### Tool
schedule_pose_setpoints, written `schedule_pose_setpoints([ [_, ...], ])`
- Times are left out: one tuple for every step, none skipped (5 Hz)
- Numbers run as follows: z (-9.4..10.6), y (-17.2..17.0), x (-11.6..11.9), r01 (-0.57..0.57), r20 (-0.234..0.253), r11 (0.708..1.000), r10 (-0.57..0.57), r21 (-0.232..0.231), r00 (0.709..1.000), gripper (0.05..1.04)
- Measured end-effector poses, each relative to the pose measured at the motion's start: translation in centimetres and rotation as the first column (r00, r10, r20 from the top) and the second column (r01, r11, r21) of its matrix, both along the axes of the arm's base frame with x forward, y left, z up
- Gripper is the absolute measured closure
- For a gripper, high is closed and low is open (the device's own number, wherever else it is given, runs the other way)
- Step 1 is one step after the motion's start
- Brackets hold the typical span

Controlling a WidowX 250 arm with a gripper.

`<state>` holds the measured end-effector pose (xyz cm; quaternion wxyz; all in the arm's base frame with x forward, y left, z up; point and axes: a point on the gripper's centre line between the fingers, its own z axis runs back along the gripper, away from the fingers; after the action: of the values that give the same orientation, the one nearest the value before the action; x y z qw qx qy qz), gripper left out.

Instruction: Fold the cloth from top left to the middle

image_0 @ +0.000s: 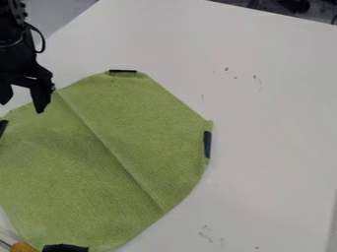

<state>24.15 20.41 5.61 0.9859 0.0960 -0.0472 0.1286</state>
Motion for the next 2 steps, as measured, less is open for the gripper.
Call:
schedule_pose_setpoints([
  [-1.0, -0.2, -0.1, 0.006, -0.027, 1.000, -0.007, -0.021, 1.000, 0.084],
  [-1.0, -0.5, 1.9, 0.096, -0.035, 0.995, -0.097, -0.024, 0.995, 0.084],
])
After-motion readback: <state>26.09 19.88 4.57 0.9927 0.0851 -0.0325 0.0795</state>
